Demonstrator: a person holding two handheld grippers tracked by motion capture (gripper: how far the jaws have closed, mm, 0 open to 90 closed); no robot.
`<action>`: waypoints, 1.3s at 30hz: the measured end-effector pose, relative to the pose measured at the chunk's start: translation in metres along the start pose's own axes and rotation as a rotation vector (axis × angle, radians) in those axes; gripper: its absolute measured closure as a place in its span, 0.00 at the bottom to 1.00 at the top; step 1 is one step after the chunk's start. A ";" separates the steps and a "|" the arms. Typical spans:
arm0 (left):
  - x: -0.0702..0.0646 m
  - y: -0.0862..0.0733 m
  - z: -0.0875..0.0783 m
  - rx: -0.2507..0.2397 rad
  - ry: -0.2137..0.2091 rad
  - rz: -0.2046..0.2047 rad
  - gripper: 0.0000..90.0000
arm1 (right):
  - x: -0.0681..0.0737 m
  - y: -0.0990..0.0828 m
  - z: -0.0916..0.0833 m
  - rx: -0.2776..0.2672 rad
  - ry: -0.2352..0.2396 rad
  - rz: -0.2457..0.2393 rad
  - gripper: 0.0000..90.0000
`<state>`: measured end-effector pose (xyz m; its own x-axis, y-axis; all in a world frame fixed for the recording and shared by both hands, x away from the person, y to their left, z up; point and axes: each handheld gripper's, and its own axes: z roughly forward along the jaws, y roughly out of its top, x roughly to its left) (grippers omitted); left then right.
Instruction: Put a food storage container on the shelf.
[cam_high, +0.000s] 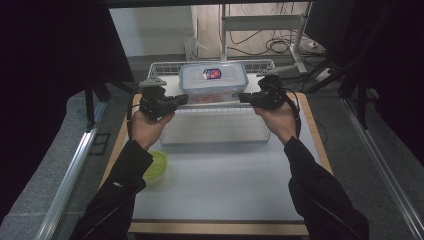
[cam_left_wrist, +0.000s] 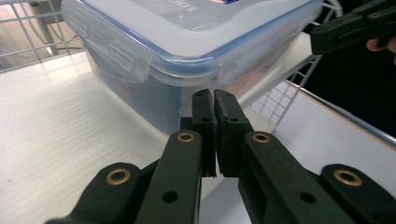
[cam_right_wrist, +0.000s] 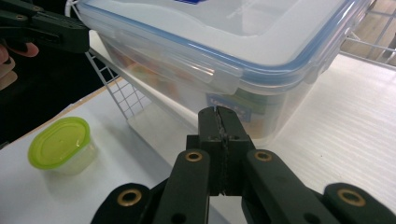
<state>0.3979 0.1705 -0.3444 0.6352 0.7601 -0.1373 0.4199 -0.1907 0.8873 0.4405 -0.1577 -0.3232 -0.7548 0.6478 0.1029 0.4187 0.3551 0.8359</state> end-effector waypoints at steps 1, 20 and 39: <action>0.000 0.001 0.003 -0.007 0.022 -0.012 0.97 | -0.002 0.000 0.003 -0.002 -0.004 0.005 1.00; 0.001 0.003 0.013 0.033 0.077 0.015 0.92 | -0.010 0.001 0.014 -0.005 -0.032 0.015 0.99; -0.034 -0.044 -0.005 0.117 0.005 0.111 0.34 | 0.025 -0.027 -0.002 -0.011 0.020 -0.077 0.52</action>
<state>0.3548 0.1564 -0.3766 0.6791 0.7330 -0.0390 0.4202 -0.3447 0.8394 0.4094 -0.1529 -0.3423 -0.7944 0.6054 0.0492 0.3538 0.3955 0.8476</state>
